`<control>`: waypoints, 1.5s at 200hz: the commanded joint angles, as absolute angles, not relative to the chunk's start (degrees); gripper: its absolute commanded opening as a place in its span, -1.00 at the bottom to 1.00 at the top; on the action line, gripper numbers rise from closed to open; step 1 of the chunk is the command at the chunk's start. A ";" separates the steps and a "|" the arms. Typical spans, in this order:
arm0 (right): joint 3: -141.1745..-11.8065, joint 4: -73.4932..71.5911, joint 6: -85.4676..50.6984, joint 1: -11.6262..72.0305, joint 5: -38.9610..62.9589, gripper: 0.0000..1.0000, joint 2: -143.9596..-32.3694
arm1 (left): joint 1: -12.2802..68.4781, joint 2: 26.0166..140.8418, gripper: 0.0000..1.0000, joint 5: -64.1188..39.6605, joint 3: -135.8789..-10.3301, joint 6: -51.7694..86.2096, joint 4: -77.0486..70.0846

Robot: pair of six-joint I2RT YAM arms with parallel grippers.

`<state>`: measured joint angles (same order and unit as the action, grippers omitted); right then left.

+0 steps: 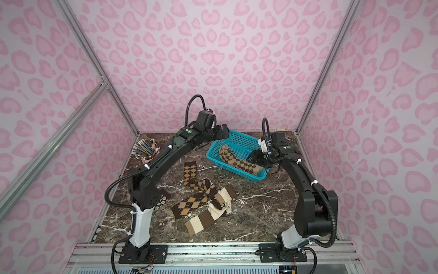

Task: Place the socks together as a pair
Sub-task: Place a pair of socks in the bin, then adjust the bin at the center of the board, then pick up the sock at the center of the board.

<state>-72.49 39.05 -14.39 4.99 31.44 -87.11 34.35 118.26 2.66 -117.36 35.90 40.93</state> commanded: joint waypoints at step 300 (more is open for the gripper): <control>-48.09 21.98 -40.36 56.33 25.16 0.49 -76.12 | 30.88 45.23 0.96 2.63 -38.46 52.55 56.76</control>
<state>-47.88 27.29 -32.67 48.14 28.16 -72.29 37.93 43.64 3.77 -39.81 55.02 49.56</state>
